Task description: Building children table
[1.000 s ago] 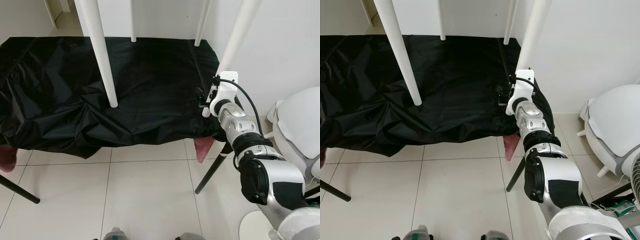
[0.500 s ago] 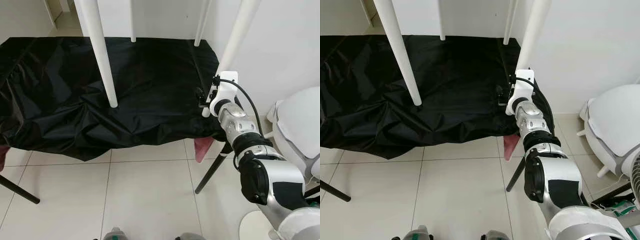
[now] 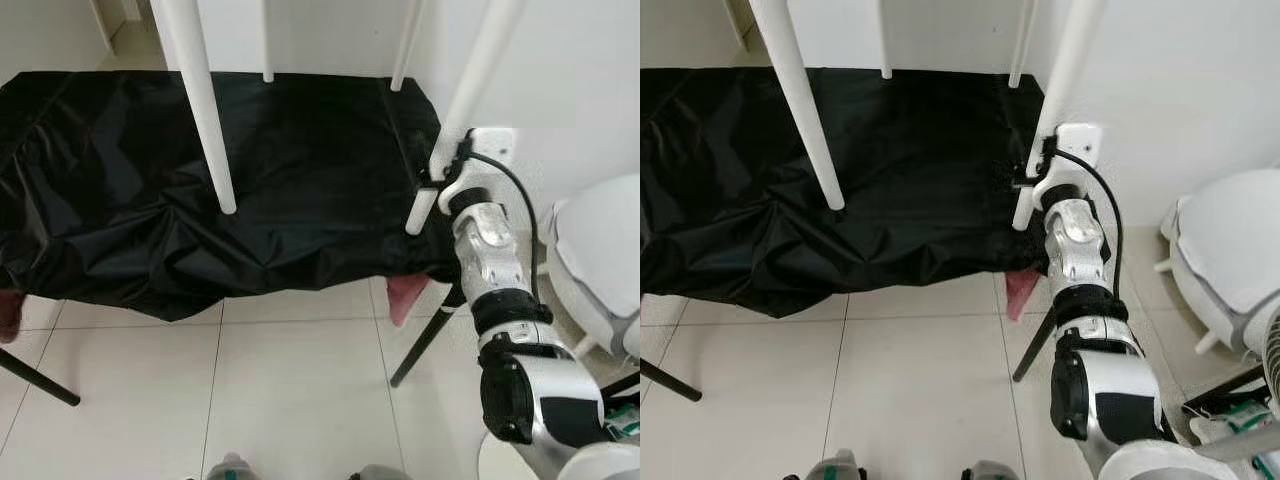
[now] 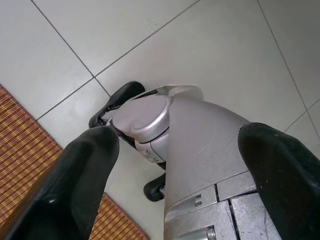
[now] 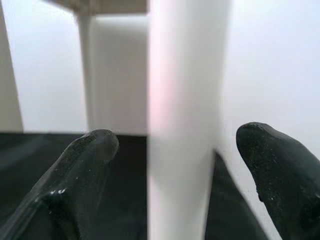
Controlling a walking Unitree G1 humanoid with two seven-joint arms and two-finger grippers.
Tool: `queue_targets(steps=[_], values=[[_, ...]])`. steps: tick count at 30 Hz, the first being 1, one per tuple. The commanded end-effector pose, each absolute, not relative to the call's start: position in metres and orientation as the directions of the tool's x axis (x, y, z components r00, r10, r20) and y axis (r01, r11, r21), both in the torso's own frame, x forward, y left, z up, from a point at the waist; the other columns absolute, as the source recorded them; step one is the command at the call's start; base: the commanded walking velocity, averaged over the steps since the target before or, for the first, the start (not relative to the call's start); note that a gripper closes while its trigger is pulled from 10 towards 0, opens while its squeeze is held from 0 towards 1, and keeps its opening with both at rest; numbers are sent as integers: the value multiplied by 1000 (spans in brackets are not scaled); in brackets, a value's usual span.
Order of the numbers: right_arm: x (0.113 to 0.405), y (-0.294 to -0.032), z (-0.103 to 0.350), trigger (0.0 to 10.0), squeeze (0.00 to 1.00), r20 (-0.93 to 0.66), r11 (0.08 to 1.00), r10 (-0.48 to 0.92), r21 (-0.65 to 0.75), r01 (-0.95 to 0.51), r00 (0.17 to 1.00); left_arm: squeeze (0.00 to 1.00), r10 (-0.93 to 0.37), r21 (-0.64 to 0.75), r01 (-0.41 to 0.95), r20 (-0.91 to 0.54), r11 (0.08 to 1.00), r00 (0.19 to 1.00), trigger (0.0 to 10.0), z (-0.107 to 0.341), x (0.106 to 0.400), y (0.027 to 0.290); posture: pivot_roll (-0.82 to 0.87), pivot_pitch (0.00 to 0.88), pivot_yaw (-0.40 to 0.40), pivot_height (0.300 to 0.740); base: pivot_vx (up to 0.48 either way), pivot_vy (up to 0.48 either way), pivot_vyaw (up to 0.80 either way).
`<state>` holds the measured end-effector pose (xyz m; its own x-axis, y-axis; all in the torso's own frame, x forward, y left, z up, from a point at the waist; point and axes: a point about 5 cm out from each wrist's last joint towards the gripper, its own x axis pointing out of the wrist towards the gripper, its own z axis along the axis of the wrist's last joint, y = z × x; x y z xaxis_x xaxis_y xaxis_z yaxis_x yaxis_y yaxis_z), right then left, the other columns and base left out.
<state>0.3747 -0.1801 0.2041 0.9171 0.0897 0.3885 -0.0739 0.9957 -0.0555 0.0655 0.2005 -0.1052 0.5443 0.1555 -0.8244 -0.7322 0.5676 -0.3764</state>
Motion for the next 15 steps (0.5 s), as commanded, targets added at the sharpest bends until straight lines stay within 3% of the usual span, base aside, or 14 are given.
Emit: queue_targets(steps=[1,15], values=[[375,-179,205,10000,0,396,996,87,-48,-74,914,0,-596,-3,649,395,760,699,10000,296,348,81,16,0,0,740,0,0,0],[359,-184,187,10000,0,385,998,54,-44,-40,921,0,-610,5,654,362,757,704,10000,278,344,80,15,0,0,740,0,0,0]])
